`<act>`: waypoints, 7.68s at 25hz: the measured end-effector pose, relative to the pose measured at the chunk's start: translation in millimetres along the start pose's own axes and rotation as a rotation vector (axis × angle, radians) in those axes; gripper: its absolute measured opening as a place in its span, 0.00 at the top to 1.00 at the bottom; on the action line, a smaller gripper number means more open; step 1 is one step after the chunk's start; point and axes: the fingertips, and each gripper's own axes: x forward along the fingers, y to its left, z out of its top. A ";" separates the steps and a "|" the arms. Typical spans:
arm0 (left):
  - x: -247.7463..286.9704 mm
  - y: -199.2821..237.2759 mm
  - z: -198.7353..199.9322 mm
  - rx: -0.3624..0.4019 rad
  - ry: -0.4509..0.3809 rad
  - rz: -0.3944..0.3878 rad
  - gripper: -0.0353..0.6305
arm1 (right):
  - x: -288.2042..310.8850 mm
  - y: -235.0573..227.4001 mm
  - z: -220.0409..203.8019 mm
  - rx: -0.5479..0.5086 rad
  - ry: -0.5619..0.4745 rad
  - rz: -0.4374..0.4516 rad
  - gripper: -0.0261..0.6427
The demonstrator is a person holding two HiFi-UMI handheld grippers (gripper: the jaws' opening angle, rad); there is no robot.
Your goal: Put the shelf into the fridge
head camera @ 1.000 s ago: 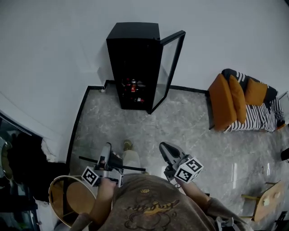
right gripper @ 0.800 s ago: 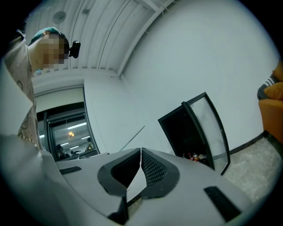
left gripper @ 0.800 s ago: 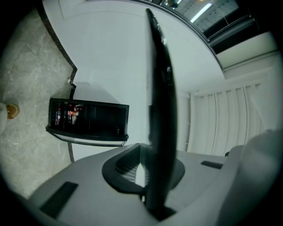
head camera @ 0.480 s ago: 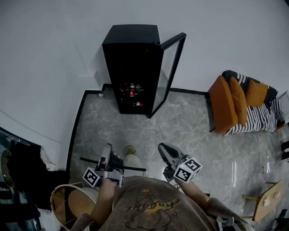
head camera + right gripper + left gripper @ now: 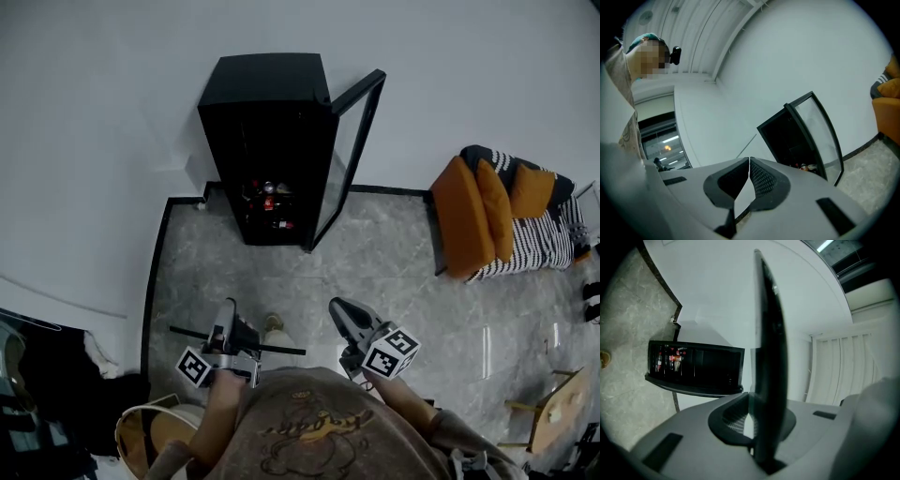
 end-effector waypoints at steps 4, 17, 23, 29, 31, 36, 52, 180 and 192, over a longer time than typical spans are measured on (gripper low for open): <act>25.5 14.4 16.1 0.000 0.015 0.031 0.92 | 24.0 -10.8 11.4 -0.002 0.003 -0.019 0.93; 116.2 39.6 71.0 -0.017 0.075 0.051 0.92 | 121.0 -53.3 46.8 0.026 -0.035 -0.107 0.93; 146.3 56.5 87.2 -0.024 0.124 0.069 0.92 | 151.3 -66.1 56.0 0.013 -0.040 -0.132 0.93; 169.8 68.2 90.3 -0.032 0.139 0.072 0.92 | 162.0 -79.8 57.3 0.012 -0.026 -0.162 0.93; 176.2 70.9 91.4 -0.036 0.137 0.068 0.92 | 166.6 -84.1 59.4 0.010 -0.026 -0.158 0.93; 193.8 78.0 90.5 -0.032 0.124 0.040 0.92 | 176.6 -101.9 67.9 0.007 -0.028 -0.134 0.93; 228.2 130.4 78.4 -0.038 0.035 0.078 0.92 | 203.5 -149.9 96.9 -0.009 0.057 -0.055 0.93; 472.0 429.4 153.6 0.066 -0.137 0.224 0.92 | 240.6 -237.8 69.8 -0.029 0.259 -0.100 0.93; 502.0 438.8 161.9 0.070 -0.145 0.253 0.92 | 238.1 -240.6 64.6 -0.018 0.271 -0.105 0.93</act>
